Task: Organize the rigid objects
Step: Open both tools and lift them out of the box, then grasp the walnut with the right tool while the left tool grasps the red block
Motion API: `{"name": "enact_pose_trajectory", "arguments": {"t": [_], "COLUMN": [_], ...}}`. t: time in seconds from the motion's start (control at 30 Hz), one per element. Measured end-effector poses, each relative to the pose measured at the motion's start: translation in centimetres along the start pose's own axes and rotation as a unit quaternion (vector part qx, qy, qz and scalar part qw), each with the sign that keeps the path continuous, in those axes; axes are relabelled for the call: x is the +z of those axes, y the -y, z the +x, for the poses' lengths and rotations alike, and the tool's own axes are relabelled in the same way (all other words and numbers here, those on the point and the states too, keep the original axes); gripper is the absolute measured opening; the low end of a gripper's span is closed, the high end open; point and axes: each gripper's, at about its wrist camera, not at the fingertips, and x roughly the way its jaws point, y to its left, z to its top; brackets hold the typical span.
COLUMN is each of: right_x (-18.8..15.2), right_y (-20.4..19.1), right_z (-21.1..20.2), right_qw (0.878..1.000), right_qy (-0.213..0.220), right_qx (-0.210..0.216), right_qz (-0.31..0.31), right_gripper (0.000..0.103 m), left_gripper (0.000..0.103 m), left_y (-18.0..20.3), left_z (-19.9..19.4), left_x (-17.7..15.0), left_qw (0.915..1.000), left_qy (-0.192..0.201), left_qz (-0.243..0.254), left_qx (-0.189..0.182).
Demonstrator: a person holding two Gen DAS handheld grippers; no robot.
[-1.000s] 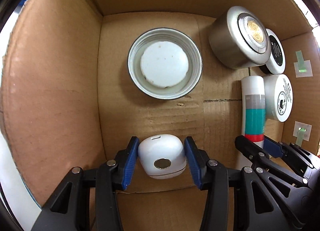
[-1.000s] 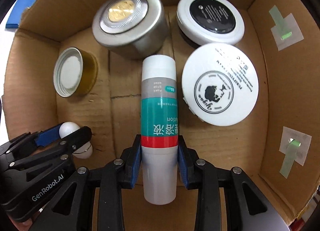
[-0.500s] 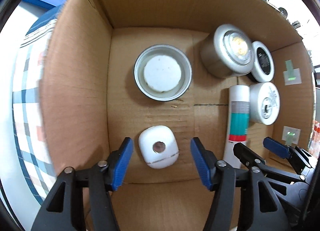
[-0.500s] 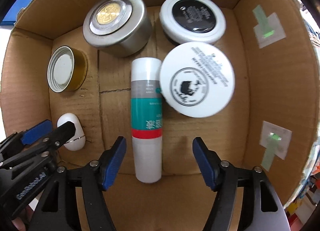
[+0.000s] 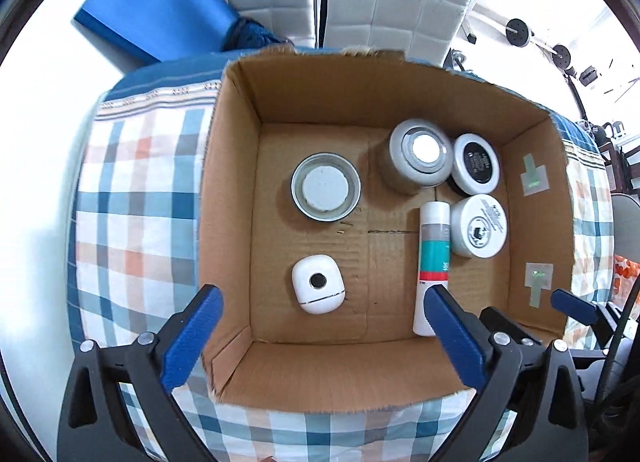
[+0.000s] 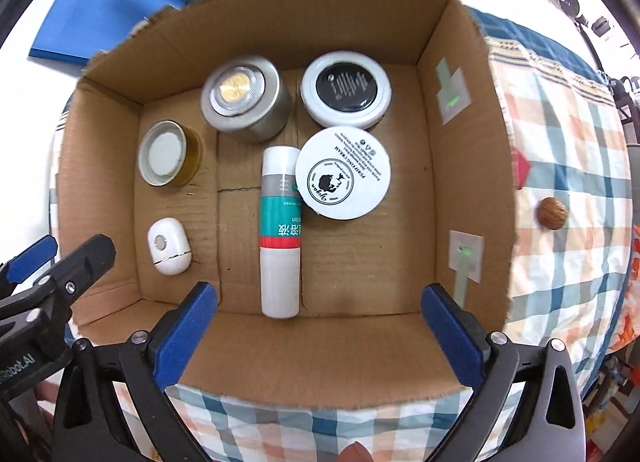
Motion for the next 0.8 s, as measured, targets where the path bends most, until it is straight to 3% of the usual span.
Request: {"name": "enact_pose_trajectory", "arguments": {"t": [0.17, 0.43, 0.8], "right_x": [0.4, -3.9, -8.8], "right_y": [2.1, 3.2, 4.2], "right_z": [-5.0, -12.8, -19.1], "right_qw": [1.0, 0.994, 0.988], "right_qy": [0.026, 0.102, 0.151], "right_qx": [-0.001, -0.016, 0.008], "right_qz": [-0.006, -0.023, -0.035], "right_gripper": [0.103, 0.103, 0.103], "left_gripper": [0.103, 0.103, 0.103], "left_y": [1.4, 1.7, 3.1], "left_z": [-4.1, -9.9, -17.6], "left_x": [-1.5, -5.3, -9.3], "left_qw": [0.9989, 0.9928, 0.9817], "left_qy": [0.047, 0.118, 0.189], "left_qz": [-0.001, -0.015, -0.004], "left_qx": [0.005, 0.01, 0.023]}}
